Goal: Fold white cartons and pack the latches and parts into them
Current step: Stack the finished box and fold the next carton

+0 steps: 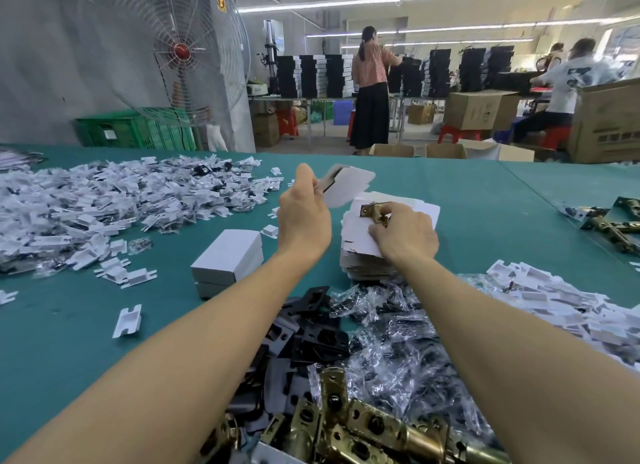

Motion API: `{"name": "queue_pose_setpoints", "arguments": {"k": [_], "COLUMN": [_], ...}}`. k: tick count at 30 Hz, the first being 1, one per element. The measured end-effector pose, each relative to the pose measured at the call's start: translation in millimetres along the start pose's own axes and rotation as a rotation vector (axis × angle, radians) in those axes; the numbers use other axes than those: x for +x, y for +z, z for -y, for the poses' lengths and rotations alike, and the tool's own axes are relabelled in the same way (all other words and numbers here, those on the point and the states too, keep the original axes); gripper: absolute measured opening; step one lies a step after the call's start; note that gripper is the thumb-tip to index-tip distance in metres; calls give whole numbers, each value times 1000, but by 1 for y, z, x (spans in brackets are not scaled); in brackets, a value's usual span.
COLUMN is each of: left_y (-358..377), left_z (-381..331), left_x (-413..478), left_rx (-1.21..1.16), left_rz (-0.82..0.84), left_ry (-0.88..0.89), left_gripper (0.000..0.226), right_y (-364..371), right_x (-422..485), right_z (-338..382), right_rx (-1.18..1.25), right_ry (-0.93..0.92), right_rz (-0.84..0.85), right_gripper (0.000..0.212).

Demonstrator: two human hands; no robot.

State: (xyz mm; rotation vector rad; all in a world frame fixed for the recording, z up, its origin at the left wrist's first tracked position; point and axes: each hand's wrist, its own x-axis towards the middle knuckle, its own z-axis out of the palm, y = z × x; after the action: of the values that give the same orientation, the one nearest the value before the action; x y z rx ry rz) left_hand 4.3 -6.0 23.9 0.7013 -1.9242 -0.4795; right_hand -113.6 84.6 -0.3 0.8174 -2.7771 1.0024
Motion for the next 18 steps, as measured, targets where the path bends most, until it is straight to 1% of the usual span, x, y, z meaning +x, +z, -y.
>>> {"name": "queue_pose_setpoints", "arguments": {"k": [2,4,5,6,7,8,9,10,11,12,13,14,15,16,17,18], "left_y": [-9,-19,-24,-29,-33,-37,-40,-43,-46,-50,-53,-55,-56,-57,-56,-54], "left_z": [1,1,2,1,1,0,2,3,5,5,4,1,-3,-8,-14,-20], "left_x": [-2,-7,-11,-17,-24,-32,-39,-46,-51,-54,-57,-58,-59,-59,-59,-57], "left_rx": [-29,-67,-81,-92,-110,-130,-154,-165,-171,-144,-85,-17,15,-15,-102,-228], "left_rz": [-56,-114,-119,-91,-40,29,126,235,374,513,630,703,728,734,732,729], "left_ry": [26,107,175,252,339,419,493,537,560,526,463,384,281,153,23,-90], "left_gripper": [16,18,18,16,12,7,1,11,23,34,47,63,80,97,111,119], "right_y": [-5,-14,-20,-28,-37,-46,-54,-61,-67,-70,-71,-73,-75,-76,-76,-76], "right_x": [0,-5,-7,-11,-17,-22,-29,-37,-43,-47,-51,-56,-63,-70,-78,-86], "right_z": [2,7,10,15,21,26,28,27,25,20,14,8,3,-1,-4,-5], "right_rx": [-8,46,142,311,549,780,940,1005,986,918,830,744,677,634,611,588], "right_ry": [-32,-18,5,47,122,208,249,232,178,110,48,-2,-44,-91,-152,-224], "right_rz": [31,-46,-92,-103,-44,65,166,231,255,242,207,167,148,155,184,232], "right_gripper": [34,41,46,55,62,63,55,40,24,15,14,16,19,21,25,33]}}
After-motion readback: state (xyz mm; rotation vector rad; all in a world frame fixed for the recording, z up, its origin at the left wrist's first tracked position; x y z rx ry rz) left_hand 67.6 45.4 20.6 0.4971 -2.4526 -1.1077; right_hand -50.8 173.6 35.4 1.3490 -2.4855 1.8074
